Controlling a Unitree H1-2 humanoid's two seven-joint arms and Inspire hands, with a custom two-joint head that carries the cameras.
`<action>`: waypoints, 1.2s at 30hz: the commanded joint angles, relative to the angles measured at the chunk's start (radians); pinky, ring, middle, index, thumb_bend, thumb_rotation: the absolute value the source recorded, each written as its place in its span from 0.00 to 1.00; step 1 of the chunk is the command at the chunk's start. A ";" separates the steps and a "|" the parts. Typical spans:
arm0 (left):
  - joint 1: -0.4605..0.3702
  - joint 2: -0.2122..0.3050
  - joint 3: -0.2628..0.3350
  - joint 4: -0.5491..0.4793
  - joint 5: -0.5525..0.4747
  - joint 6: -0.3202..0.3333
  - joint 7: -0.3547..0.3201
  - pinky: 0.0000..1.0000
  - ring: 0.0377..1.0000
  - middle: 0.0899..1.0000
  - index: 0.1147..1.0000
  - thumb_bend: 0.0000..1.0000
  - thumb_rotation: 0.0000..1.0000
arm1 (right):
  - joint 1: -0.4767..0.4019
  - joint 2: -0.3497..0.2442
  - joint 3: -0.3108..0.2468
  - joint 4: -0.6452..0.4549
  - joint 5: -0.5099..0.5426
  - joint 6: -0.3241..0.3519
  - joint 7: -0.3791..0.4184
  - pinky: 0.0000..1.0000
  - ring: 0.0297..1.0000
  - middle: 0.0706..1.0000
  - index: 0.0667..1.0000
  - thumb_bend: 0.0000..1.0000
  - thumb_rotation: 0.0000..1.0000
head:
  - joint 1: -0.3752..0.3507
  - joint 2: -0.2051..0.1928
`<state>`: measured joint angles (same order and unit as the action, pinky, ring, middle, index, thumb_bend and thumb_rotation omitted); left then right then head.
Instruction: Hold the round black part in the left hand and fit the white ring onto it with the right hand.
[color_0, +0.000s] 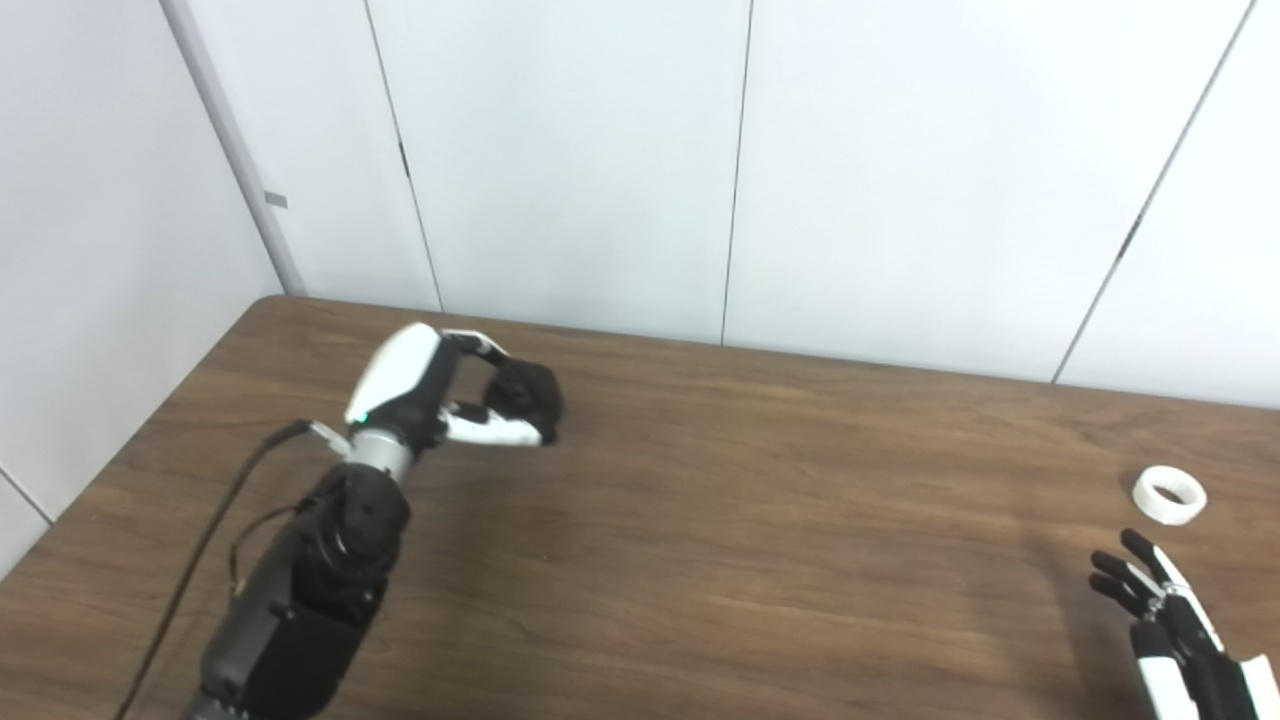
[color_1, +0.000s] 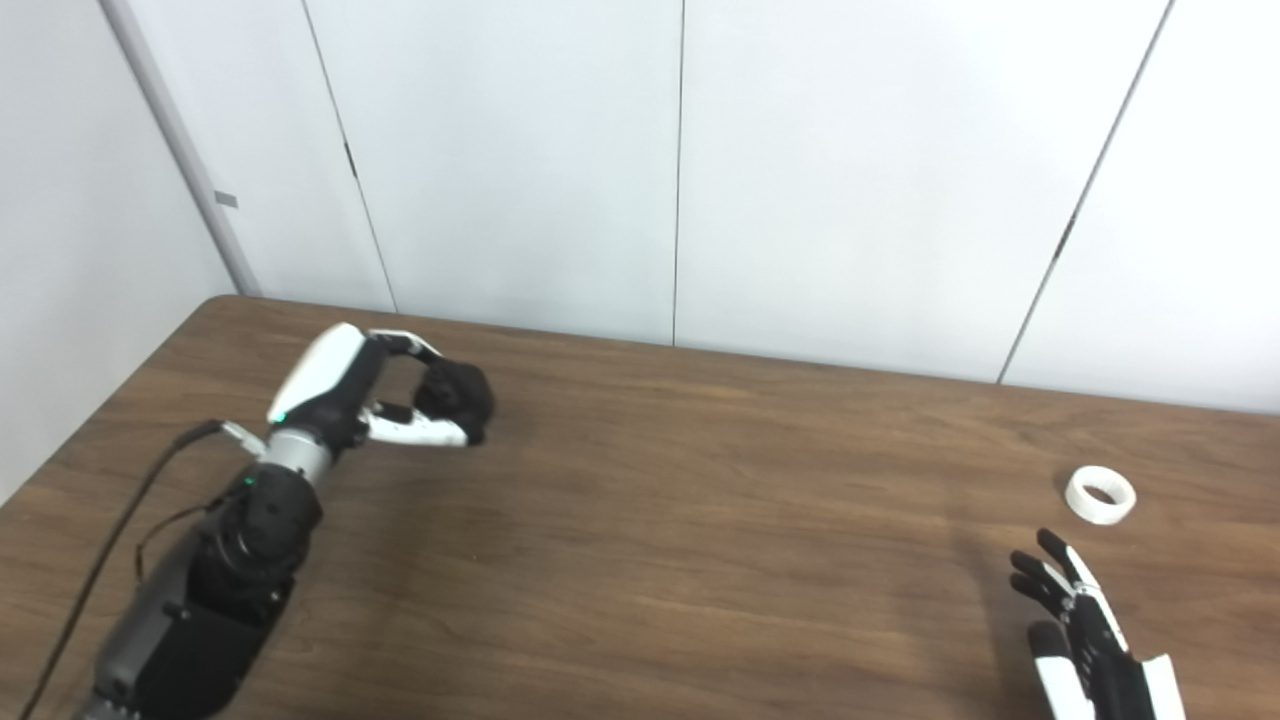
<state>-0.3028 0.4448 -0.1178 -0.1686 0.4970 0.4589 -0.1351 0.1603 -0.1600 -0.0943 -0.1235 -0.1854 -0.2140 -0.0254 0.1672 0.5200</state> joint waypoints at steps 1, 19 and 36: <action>-0.016 0.010 -0.007 -0.079 0.035 0.003 -0.010 1.00 0.90 0.73 0.42 0.52 0.05 | 0.064 0.029 0.018 0.105 -0.015 -0.005 -0.020 0.89 0.81 0.83 0.90 0.57 1.00 | -0.001 0.001; 0.187 -0.109 -0.183 -0.254 0.200 -0.118 -0.050 1.00 0.93 0.78 0.41 0.52 0.05 | 0.050 0.053 0.043 0.086 -0.071 0.020 -0.040 0.84 0.80 0.82 0.89 0.58 1.00 | -0.095 0.035; 0.299 -0.196 -0.285 -0.197 0.294 -0.290 -0.043 1.00 0.95 0.79 0.42 0.52 0.05 | 0.058 0.108 0.086 -0.011 -0.116 0.101 -0.048 0.85 0.80 0.83 0.90 0.53 1.00 | -0.201 0.127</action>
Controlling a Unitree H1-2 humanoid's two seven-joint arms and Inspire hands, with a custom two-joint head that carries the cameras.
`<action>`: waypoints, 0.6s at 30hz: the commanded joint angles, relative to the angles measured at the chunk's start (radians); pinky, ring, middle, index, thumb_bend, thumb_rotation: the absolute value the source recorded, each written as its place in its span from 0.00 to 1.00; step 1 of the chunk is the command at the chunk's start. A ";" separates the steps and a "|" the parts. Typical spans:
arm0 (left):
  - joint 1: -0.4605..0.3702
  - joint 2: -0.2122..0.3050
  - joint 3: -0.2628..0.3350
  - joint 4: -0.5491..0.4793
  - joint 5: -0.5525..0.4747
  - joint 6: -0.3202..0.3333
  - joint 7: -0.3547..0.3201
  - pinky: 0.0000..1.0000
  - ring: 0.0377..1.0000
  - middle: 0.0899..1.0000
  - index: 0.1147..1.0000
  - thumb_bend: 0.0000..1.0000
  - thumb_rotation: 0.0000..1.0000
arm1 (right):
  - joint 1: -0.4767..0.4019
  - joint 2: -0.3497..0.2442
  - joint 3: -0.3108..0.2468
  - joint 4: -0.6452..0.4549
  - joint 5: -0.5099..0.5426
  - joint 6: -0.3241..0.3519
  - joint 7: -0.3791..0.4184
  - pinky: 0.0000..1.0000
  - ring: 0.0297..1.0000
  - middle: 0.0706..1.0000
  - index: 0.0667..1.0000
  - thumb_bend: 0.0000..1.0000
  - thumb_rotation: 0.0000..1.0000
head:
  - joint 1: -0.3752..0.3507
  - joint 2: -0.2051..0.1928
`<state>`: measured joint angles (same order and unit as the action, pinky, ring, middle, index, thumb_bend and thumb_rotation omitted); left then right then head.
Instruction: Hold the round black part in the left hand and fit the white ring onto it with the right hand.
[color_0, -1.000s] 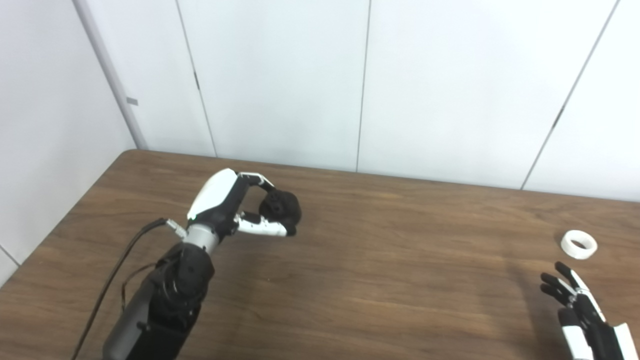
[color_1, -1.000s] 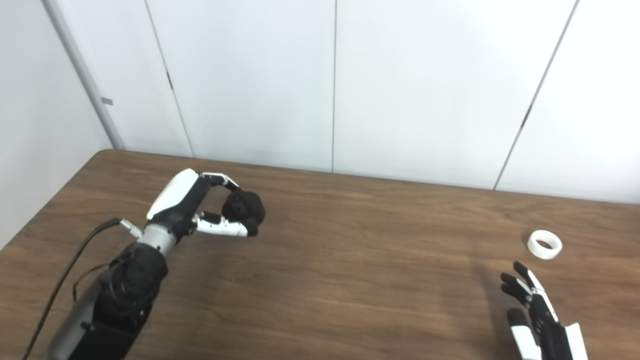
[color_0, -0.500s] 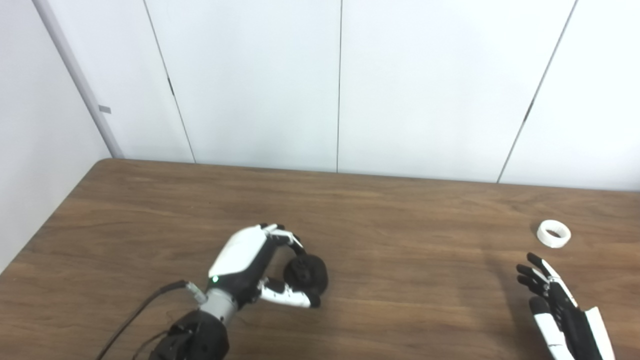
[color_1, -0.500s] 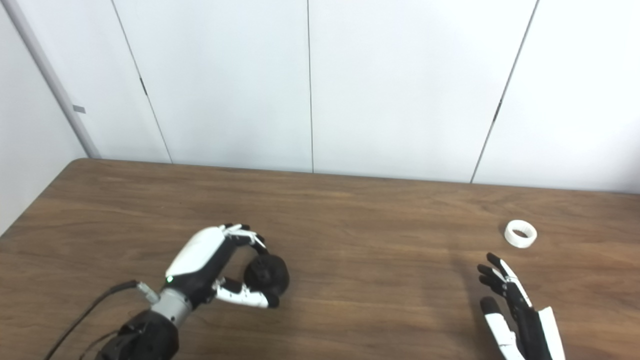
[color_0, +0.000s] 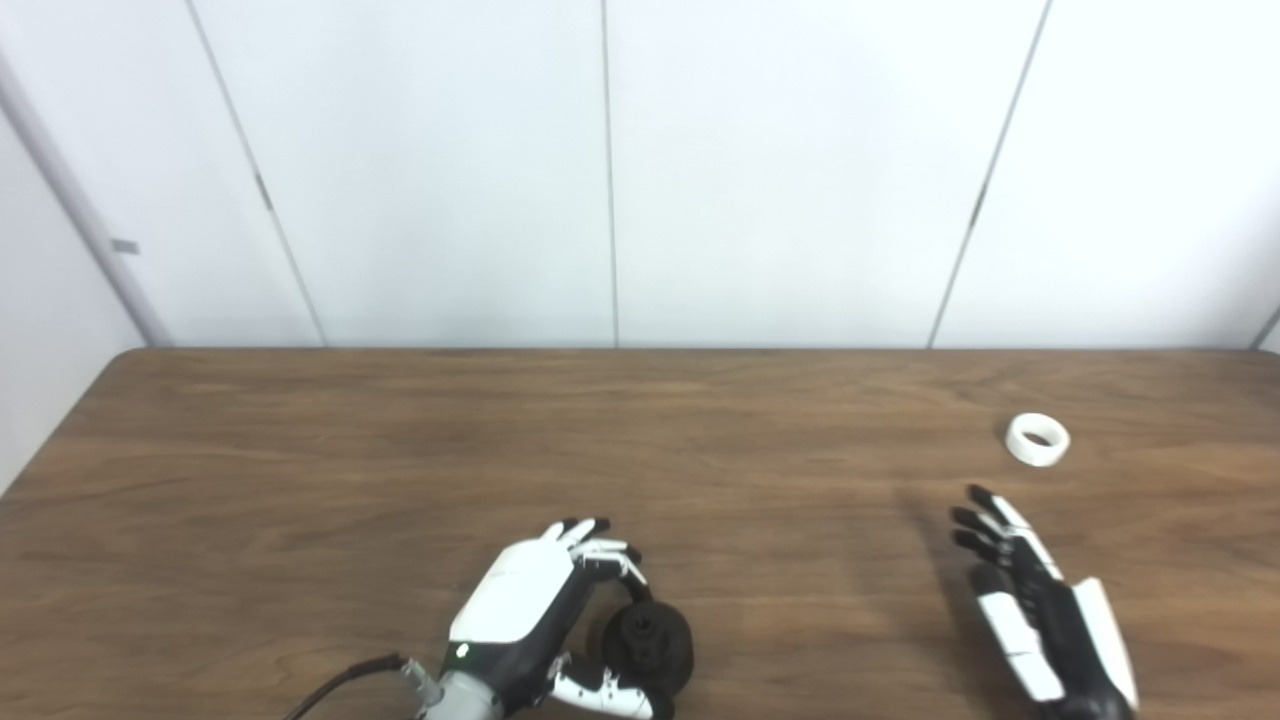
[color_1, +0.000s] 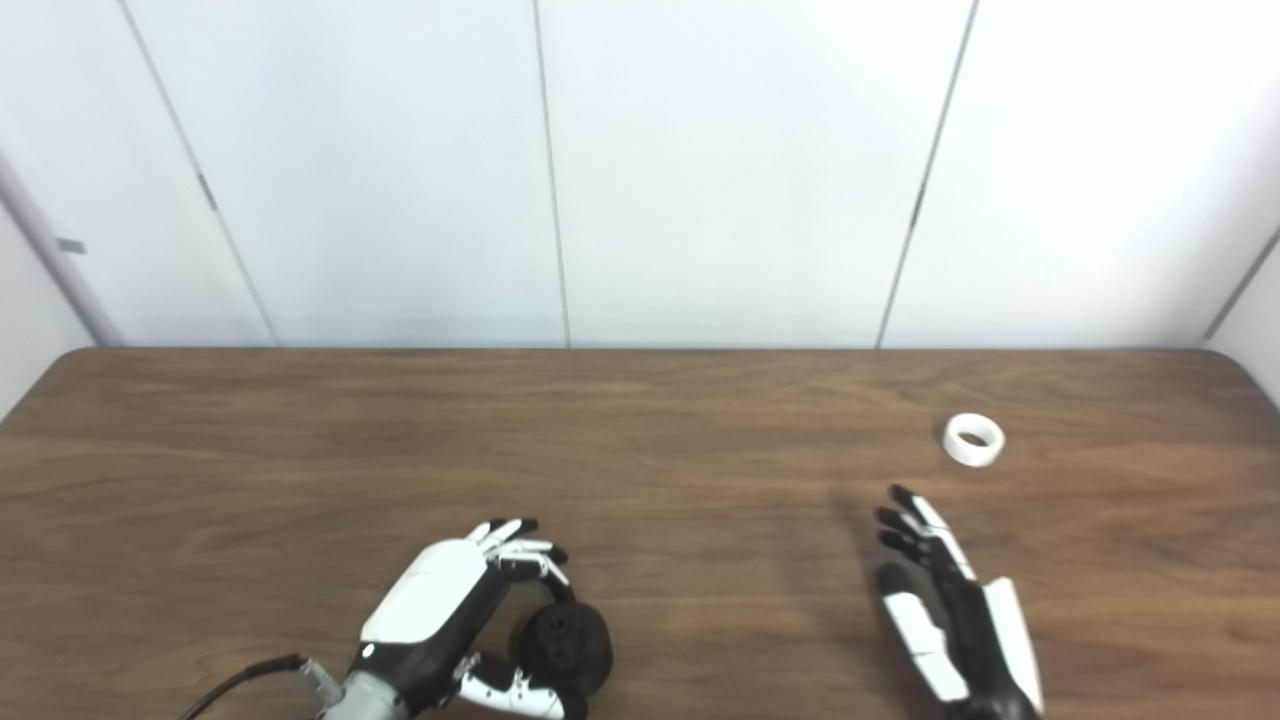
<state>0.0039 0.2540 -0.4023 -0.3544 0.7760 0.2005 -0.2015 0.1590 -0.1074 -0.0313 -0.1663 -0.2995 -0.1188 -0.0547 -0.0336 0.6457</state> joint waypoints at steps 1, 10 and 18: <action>-0.004 -0.007 0.000 -0.011 0.017 -0.036 0.022 1.00 0.95 0.79 0.42 0.52 0.05 | 0.060 0.056 0.026 0.025 -0.005 0.015 -0.020 0.85 0.80 0.83 0.90 0.52 1.00 | -0.003 0.005; 0.027 -0.020 -0.009 0.016 0.071 -0.065 0.027 1.00 0.95 0.80 0.42 0.52 0.06 | 0.059 0.047 0.048 -0.007 -0.026 0.052 -0.030 0.84 0.79 0.83 0.90 0.50 1.00 | -0.009 0.030; 0.051 -0.019 -0.012 0.056 0.115 -0.103 0.063 1.00 0.94 0.80 0.42 0.52 0.06 | 0.060 0.025 0.071 -0.034 -0.065 0.078 -0.030 0.79 0.79 0.82 0.87 0.49 1.00 | -0.010 0.051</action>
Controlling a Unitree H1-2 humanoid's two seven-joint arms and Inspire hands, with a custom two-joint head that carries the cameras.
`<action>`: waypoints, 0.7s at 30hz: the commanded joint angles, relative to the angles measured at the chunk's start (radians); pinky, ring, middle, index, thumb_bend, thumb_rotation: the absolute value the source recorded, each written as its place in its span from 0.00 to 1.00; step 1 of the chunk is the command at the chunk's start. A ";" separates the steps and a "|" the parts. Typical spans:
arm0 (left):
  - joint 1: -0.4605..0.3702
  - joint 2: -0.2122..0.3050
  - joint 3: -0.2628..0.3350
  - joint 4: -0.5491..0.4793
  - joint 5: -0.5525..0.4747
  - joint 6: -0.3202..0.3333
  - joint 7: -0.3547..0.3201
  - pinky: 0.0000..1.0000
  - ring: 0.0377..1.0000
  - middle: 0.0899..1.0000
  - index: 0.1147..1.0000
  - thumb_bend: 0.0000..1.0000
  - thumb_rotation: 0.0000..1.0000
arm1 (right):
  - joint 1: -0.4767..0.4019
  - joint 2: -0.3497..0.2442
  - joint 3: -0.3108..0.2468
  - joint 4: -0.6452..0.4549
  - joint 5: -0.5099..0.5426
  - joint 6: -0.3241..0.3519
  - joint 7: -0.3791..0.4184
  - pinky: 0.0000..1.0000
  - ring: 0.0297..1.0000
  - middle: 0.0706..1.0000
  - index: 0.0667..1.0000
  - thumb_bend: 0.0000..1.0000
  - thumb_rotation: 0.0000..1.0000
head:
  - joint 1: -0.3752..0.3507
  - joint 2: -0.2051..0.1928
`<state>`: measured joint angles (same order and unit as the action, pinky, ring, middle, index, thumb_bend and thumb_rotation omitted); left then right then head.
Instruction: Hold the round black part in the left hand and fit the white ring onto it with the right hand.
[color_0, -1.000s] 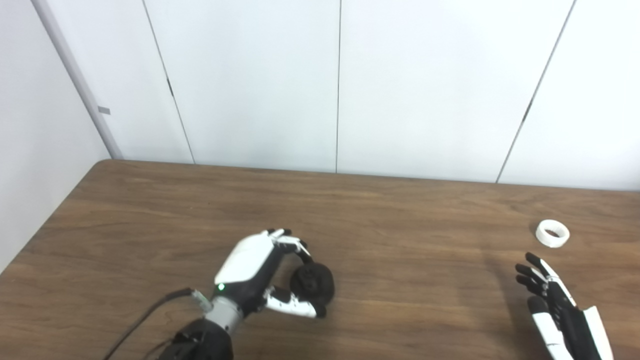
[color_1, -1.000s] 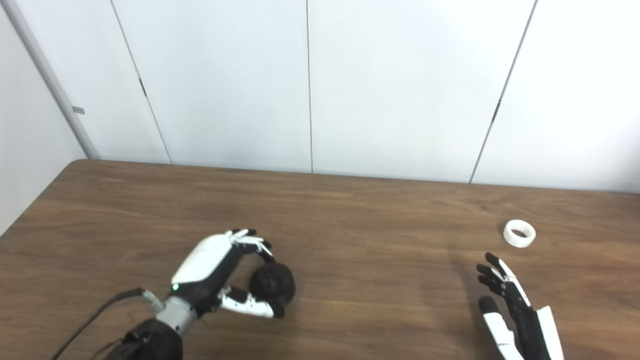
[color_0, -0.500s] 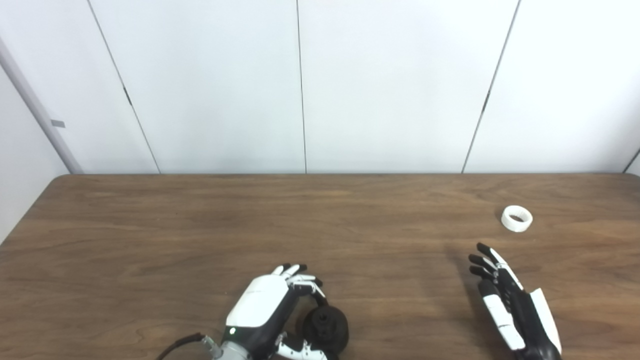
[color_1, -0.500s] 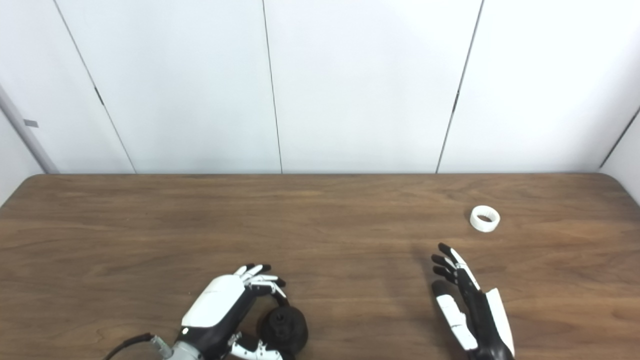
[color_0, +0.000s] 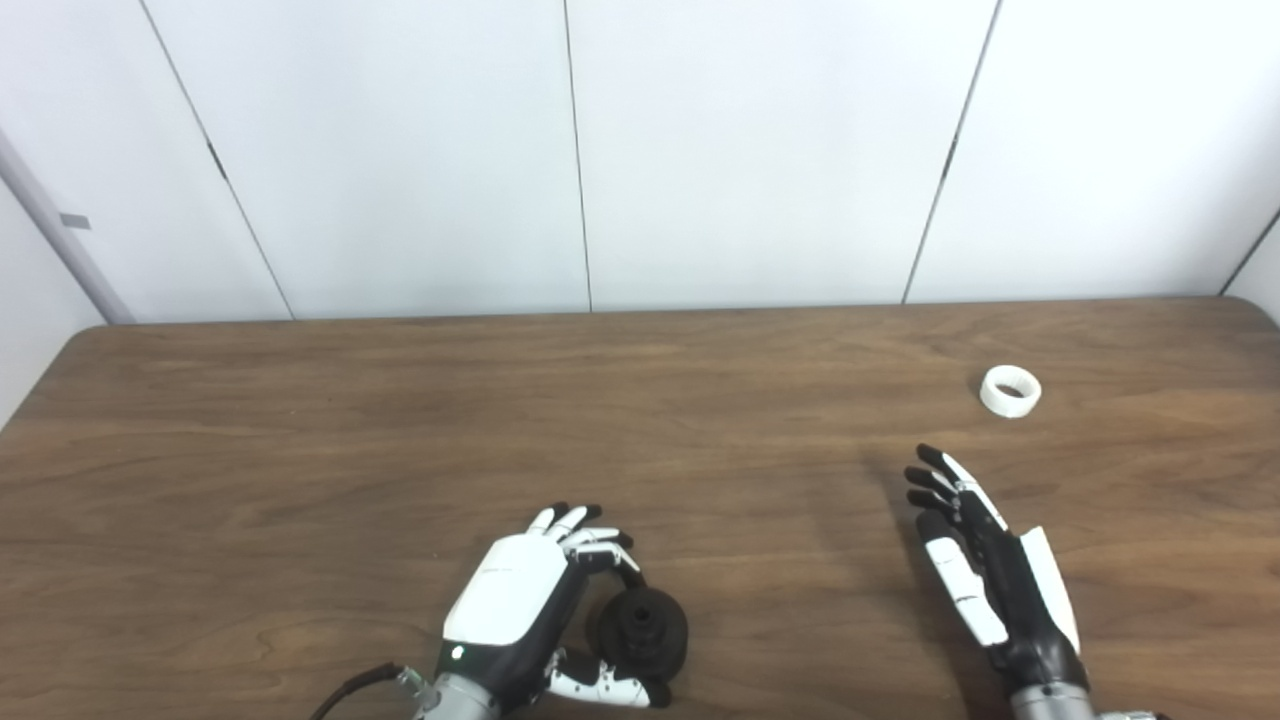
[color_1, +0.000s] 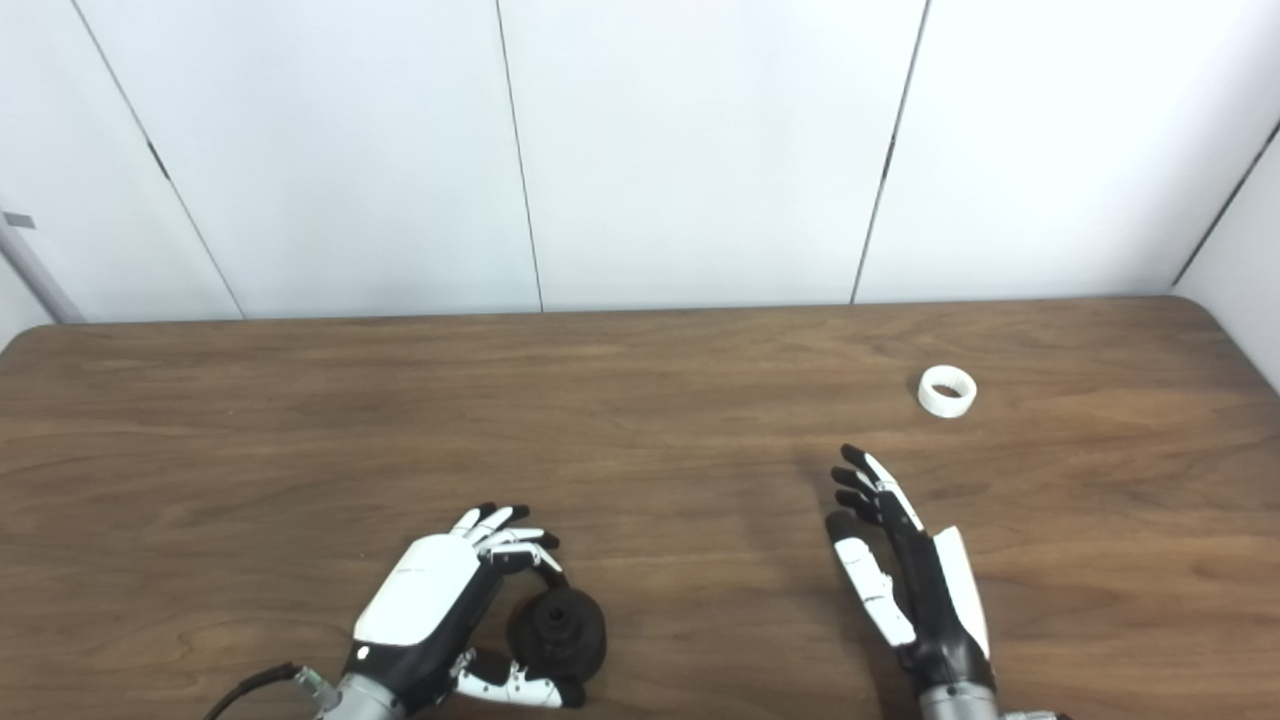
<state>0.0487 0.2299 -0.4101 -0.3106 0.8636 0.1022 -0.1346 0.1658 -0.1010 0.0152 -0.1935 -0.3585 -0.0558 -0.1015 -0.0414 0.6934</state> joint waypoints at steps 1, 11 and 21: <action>0.009 0.004 -0.004 0.015 0.031 -0.005 -0.002 1.00 0.94 0.80 0.42 0.52 0.05 | 0.052 0.017 0.025 -0.007 -0.005 0.015 0.016 0.79 0.80 0.82 0.87 0.49 1.00 | -0.004 0.005; 0.007 0.003 0.005 0.023 0.031 -0.019 0.003 1.00 0.93 0.79 0.42 0.52 0.05 | 0.040 0.008 0.010 -0.058 0.031 0.075 0.023 0.80 0.82 0.84 0.86 0.52 1.00 | -0.040 0.023; 0.017 0.010 0.037 0.000 0.008 -0.020 -0.039 1.00 0.93 0.78 0.42 0.52 0.05 | -0.012 -0.032 -0.016 -0.216 0.015 0.231 0.081 0.82 0.87 0.87 0.89 0.53 0.79 | -0.138 0.035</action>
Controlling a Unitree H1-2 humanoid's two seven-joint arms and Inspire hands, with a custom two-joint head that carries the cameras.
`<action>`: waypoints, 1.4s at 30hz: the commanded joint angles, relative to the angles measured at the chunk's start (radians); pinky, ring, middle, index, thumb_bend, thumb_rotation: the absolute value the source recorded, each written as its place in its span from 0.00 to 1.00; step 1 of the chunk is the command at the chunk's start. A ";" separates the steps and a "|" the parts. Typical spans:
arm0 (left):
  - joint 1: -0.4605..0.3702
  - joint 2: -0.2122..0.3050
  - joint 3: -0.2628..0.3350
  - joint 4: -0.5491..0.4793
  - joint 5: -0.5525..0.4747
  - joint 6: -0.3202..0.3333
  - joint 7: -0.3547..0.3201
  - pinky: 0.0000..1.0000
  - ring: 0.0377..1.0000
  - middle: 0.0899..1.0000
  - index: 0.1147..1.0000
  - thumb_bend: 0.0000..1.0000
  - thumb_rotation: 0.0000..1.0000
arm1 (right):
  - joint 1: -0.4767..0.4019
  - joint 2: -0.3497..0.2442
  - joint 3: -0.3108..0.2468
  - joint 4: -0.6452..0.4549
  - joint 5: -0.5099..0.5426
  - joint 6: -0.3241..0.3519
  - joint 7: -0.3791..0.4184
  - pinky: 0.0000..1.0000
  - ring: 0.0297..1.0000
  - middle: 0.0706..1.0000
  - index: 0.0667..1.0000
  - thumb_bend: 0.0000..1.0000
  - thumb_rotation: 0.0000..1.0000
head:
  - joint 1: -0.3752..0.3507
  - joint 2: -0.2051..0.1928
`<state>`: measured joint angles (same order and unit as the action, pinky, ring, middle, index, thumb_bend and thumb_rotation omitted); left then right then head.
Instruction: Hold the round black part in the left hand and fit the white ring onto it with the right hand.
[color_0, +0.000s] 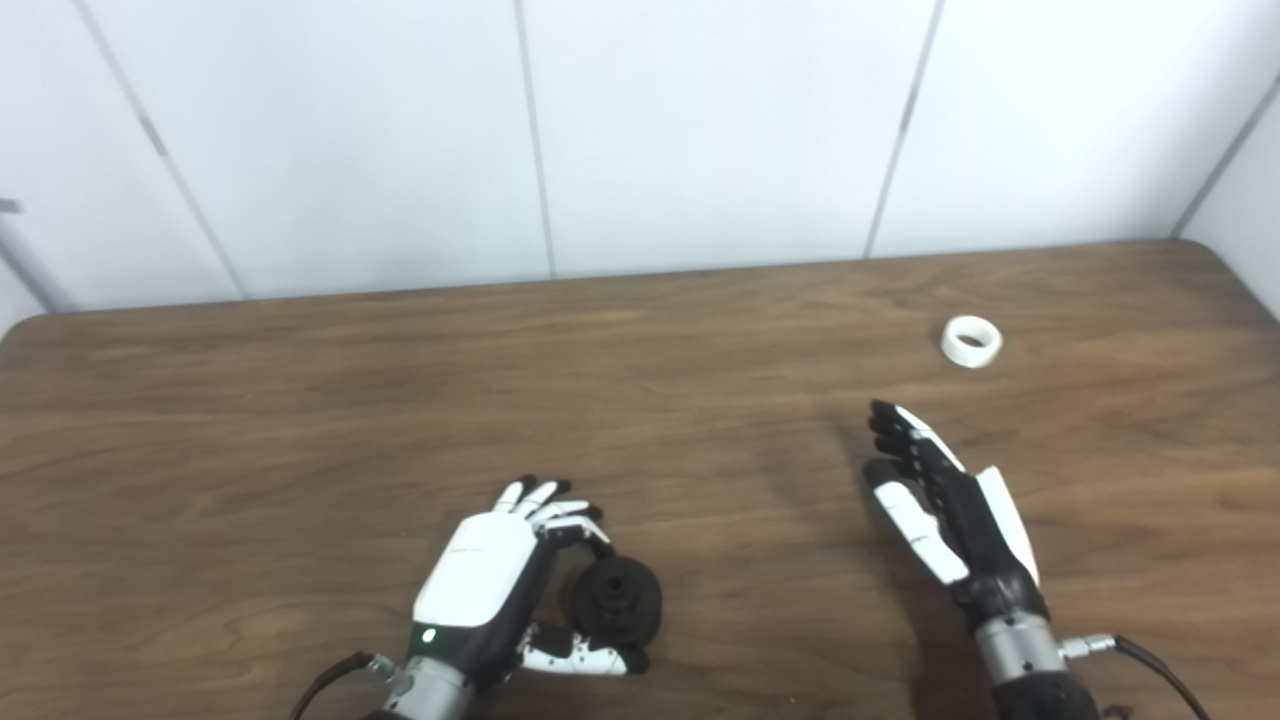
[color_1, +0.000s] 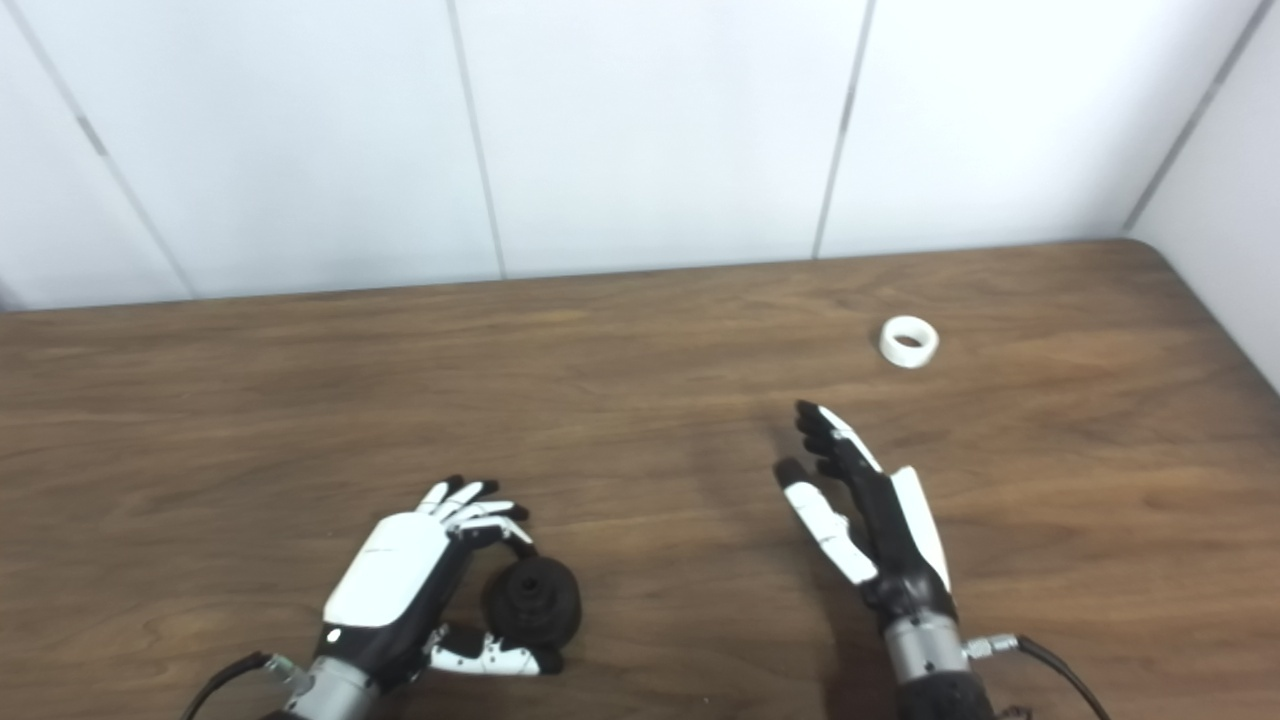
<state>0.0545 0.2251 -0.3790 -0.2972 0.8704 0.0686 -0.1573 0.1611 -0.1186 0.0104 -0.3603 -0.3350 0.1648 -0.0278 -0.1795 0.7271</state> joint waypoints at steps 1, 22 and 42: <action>0.012 0.016 0.009 -0.016 0.000 0.013 -0.022 1.00 0.93 0.78 0.42 0.52 0.05 | -0.018 -0.024 -0.018 -0.067 -0.014 0.036 0.017 0.82 0.87 0.87 0.89 0.53 0.78 | -0.013 0.003; 0.025 0.026 0.031 -0.027 -0.006 -0.002 -0.043 1.00 0.92 0.77 0.42 0.52 0.05 | -0.297 -0.249 -0.081 0.014 -0.270 0.267 0.052 0.94 0.97 0.92 0.75 0.72 0.28 | -0.110 0.004; 0.049 0.051 0.053 -0.038 -0.024 -0.018 -0.048 1.00 0.91 0.77 0.42 0.52 0.05 | -0.577 -0.374 -0.030 0.429 -0.323 0.304 0.122 0.88 0.97 0.95 0.76 0.77 0.31 | -0.127 0.002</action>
<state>0.0910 0.2538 -0.3310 -0.3279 0.8430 0.0458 -0.1879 -0.3555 -0.4572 -0.0130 0.0789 -0.6382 0.4682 0.0940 -0.3053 0.7286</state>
